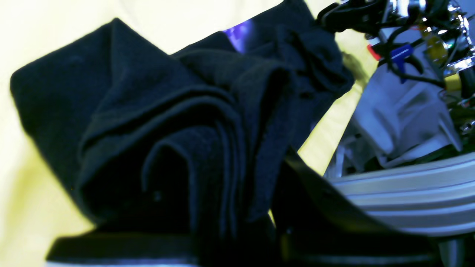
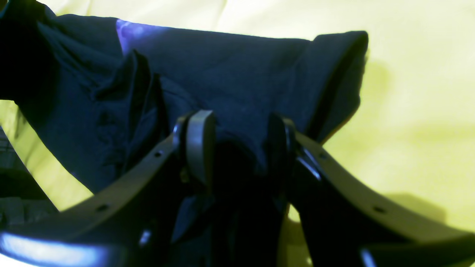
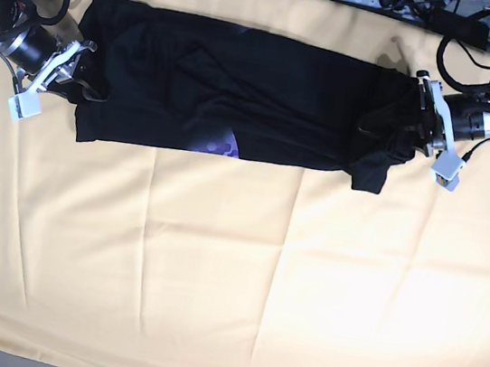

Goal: Fold the T-shirt properly
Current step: 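Fold the hem end toward the collar end with the left gripper, then press the folded hem end flat and adjust grips on both strip ends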

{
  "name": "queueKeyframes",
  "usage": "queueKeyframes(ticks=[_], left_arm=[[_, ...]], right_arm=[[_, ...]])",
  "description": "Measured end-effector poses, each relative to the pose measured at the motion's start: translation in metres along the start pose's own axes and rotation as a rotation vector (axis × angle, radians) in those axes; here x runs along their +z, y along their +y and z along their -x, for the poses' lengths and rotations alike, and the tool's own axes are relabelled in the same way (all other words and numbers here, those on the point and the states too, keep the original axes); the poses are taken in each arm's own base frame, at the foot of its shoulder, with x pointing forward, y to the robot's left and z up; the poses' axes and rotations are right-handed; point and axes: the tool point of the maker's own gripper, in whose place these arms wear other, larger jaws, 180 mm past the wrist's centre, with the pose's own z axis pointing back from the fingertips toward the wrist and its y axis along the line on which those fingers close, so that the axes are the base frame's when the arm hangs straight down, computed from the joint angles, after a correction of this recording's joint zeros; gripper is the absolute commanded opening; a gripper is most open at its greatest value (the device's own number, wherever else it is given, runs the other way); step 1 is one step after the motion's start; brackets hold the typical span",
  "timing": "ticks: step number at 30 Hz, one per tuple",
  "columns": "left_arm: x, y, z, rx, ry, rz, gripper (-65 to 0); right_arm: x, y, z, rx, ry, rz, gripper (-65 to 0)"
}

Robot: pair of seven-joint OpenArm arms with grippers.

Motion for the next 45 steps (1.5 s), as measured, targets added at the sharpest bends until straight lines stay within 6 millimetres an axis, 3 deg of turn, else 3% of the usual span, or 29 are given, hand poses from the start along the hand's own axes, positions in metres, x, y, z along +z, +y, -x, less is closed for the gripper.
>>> queueKeyframes(ticks=[8, 12, 14, 23, 27, 29, 32, 36, 42, 45], left_arm=[[-0.032, -0.022, -0.004, 0.026, -0.074, 0.104, -63.5], [-0.041, -0.028, 0.000, 0.089, -0.061, 0.127, -30.7], [-0.043, -0.027, 0.001, 0.120, -0.054, 0.122, -27.3], [-0.043, -0.036, -0.010, 0.091, -0.068, 0.129, -27.3], [-0.038, -0.049, -0.021, -0.054, -0.092, 0.152, -27.9], [-0.030, -0.046, -0.029, -0.098, -0.117, 0.124, -35.2], [-0.019, -0.029, -0.034, -0.125, -0.124, 0.027, -65.0], [-0.025, -0.010, -0.017, -0.126, -0.057, -0.080, -65.0], [-0.055, 0.006, 0.030, -0.150, 0.102, -0.157, -65.0], [-0.059, 0.019, 0.044, -0.129, 0.161, -0.228, -65.0]], right_arm=[[0.000, 0.000, 0.000, 0.000, 0.000, 0.000, -38.9], [0.000, 0.000, 0.000, 0.000, 0.000, 0.000, -38.9], [0.000, 0.000, 0.000, 0.000, 0.001, 0.000, -38.9], [0.000, 0.000, 0.000, 0.000, 0.000, 0.000, -38.9], [0.000, 0.000, 0.000, 0.000, 0.000, 0.000, -38.9], [0.000, 0.000, 0.000, 0.000, 0.000, 0.000, -38.9], [0.000, 0.000, 0.000, 0.000, 0.000, 0.000, -38.9], [0.000, 0.003, -0.002, -0.006, -0.013, -0.014, -38.9], [-0.002, 0.003, -0.022, 0.016, -0.059, -0.024, -38.8], [-0.004, -0.010, -0.022, 0.056, -0.022, 0.044, -33.0]])
